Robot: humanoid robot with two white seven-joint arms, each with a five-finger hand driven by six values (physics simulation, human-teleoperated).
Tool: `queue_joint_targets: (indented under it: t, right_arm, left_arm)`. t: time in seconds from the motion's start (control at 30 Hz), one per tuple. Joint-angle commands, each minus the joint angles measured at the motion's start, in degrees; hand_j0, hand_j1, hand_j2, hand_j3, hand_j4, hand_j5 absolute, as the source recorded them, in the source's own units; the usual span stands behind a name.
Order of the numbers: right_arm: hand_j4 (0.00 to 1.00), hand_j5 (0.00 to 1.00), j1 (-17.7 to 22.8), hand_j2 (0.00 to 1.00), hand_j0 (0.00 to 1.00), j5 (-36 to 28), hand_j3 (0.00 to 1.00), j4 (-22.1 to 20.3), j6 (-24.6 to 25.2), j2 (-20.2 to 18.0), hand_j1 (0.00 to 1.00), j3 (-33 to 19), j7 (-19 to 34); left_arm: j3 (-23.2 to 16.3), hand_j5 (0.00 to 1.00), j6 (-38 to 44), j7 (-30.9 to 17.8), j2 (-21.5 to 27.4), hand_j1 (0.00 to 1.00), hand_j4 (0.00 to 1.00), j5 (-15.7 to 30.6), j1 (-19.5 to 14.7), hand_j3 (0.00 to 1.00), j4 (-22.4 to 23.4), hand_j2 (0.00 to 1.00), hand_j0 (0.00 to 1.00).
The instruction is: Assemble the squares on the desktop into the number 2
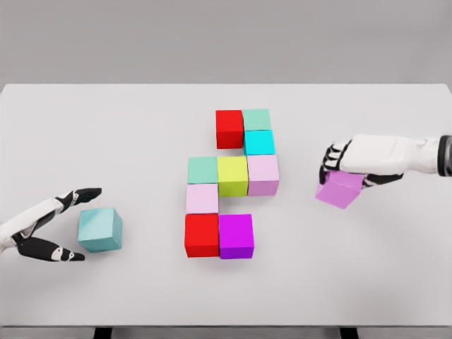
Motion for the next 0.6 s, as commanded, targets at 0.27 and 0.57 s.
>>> queue_joint_targets:
  t: [0.27,0.57]
  right_arm:
    - [0.37,0.37,2.55,0.37,0.37,-1.21,0.37,-6.31,0.17,-0.89,0.37,0.85,-0.08]
    - [0.37,0.37,2.99,0.37,0.37,-1.3,0.37,-6.31,0.17,2.45,0.37,2.35,-0.08]
  left_arm:
    - [-0.1,1.0,1.59,0.0,0.07,1.0,1.0,-0.14,-0.09,1.0,-0.93,1.0,1.0]
    - [-0.1,0.98,3.35,0.0,-1.95,0.98,0.98,-1.02,-0.44,0.98,-1.02,0.98,0.98]
